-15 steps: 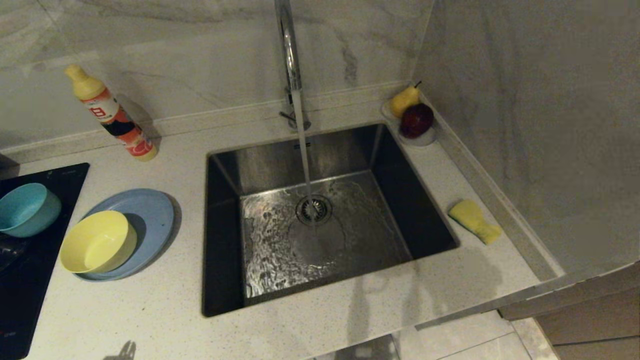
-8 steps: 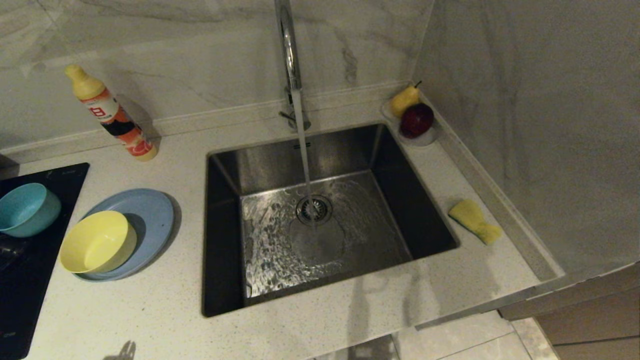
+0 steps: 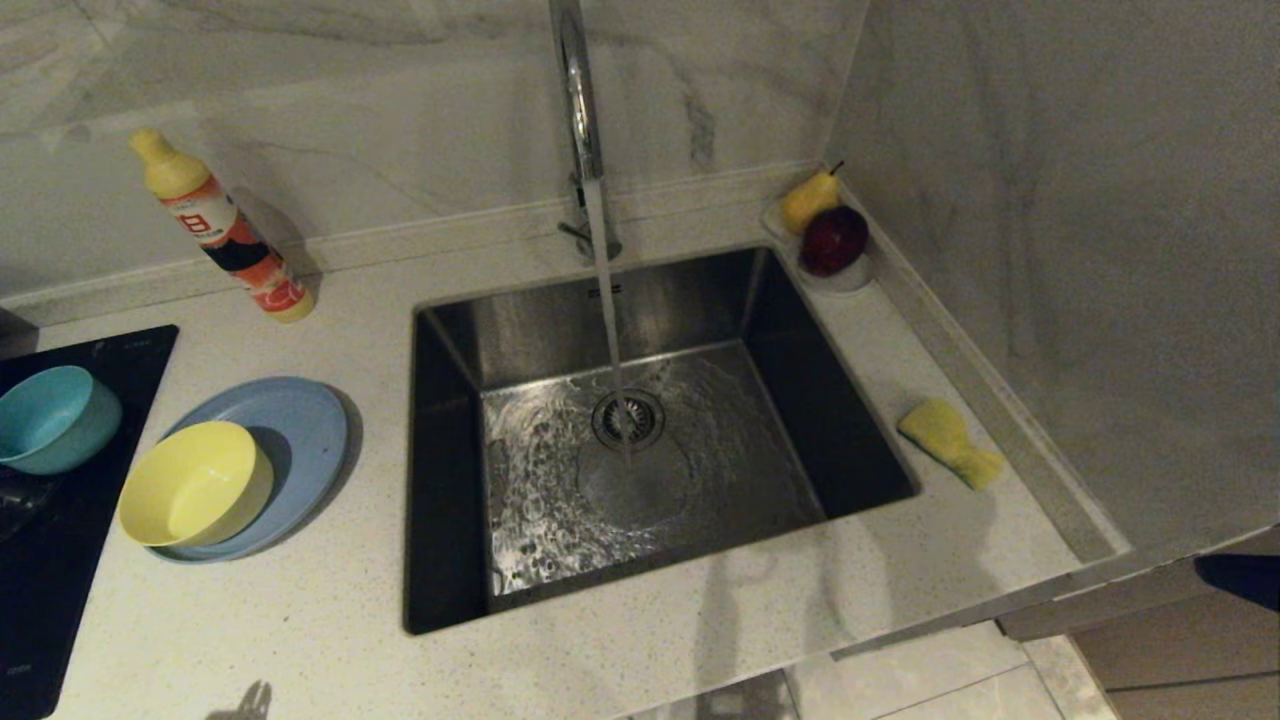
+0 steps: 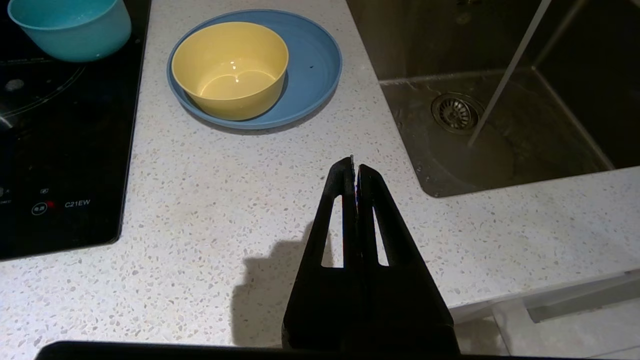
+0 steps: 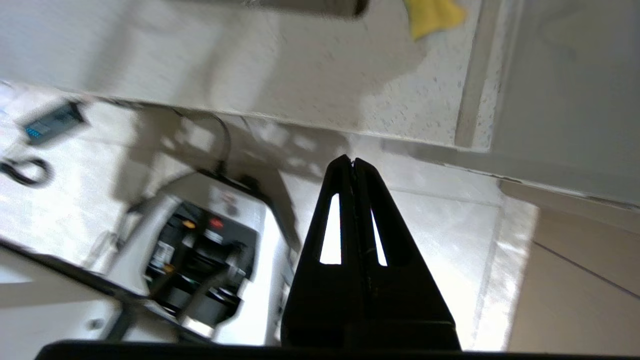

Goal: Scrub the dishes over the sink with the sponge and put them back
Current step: Pick up a bowl and the sponge

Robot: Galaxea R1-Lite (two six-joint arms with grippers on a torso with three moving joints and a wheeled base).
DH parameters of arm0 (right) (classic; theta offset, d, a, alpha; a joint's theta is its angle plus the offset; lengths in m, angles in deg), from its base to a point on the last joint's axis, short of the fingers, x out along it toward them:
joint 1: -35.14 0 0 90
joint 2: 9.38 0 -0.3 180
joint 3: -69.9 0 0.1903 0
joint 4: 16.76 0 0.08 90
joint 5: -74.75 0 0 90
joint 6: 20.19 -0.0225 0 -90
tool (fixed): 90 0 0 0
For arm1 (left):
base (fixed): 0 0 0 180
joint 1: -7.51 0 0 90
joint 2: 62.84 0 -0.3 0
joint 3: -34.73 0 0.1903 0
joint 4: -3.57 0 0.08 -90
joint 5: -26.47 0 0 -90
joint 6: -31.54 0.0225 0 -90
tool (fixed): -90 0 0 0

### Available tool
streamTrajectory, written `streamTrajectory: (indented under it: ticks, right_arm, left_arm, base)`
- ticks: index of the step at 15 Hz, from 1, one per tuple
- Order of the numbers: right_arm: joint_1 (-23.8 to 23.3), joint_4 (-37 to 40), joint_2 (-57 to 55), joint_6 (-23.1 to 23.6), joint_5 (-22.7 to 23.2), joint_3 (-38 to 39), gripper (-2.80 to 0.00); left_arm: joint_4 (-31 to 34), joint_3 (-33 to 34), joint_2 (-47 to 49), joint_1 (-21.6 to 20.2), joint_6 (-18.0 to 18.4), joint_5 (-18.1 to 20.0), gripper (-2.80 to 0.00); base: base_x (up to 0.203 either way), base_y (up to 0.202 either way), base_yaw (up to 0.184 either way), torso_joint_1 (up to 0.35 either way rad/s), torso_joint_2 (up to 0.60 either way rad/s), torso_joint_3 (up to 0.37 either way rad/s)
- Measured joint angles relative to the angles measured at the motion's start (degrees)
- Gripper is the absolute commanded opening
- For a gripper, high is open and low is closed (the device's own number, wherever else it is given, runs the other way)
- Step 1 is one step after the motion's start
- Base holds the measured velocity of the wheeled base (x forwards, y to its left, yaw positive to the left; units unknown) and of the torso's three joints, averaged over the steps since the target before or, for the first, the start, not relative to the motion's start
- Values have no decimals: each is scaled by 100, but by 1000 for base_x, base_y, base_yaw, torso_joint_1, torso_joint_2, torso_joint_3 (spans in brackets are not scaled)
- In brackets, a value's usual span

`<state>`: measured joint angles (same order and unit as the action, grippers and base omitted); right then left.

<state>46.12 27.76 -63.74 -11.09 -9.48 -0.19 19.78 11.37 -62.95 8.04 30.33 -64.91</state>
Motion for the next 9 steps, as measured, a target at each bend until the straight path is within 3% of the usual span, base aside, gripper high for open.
streamTrajectory:
  ticks: [2,3,5,9]
  right_arm:
    - [251,-539,-218,4,-401,326,-280]
    - [368,-708,-333,-21,-548,411,0]
    - [591,-817,-613,-110,-785,503,0]
    - [759,-1021,-1072,-152,-840,613,0]
  left_arm:
    - [1,0,0,0,0,0,-280]
    - [2,0,0,0,2,0,-280]
    - [1,0,0,0,1,0,-280]
    - [0,0,0,0,2,0,-280]
  base:
    - [0,0,0,0,0,0]
    - [0,0,0,0,0,0]
    - [0,0,0,0,0,0]
    - [0,0,0,0,0,0]
